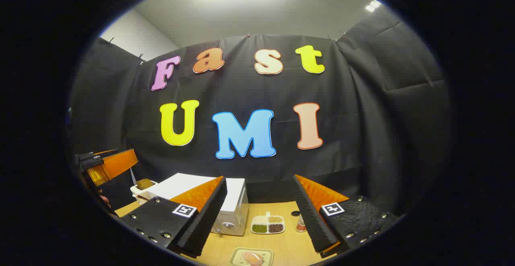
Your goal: Open the microwave oven with the left hand, put the food in, and close the microwave oven.
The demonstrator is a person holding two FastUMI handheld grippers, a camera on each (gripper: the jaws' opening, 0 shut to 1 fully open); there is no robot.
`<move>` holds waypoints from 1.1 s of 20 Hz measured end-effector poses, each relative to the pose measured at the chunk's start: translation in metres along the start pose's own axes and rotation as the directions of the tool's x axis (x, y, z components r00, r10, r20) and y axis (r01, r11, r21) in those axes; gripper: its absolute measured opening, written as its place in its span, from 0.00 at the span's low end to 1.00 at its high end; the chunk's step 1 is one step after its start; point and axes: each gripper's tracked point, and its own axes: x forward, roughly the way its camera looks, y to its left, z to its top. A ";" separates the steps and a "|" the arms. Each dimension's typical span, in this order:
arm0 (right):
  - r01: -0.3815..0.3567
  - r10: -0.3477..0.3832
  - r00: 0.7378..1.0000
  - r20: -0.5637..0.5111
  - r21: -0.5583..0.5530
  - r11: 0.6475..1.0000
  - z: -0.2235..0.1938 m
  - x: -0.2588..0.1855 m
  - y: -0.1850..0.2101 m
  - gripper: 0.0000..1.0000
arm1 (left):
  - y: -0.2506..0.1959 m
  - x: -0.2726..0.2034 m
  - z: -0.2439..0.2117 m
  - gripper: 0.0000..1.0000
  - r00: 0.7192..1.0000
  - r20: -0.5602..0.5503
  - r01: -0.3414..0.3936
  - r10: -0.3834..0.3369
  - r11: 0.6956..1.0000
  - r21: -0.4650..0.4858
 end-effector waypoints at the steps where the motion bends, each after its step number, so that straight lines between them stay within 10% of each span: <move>1: 0.000 0.000 1.000 -0.006 0.005 1.000 -0.001 0.003 0.001 0.97 | 0.001 0.001 -0.001 0.97 1.000 -0.003 -0.002 0.002 1.000 -0.002; 22: 0.027 -0.027 0.999 -0.017 -0.001 1.000 -0.012 0.024 0.012 0.97 | 0.008 0.042 -0.040 0.96 0.999 -0.006 0.039 -0.039 0.999 -0.003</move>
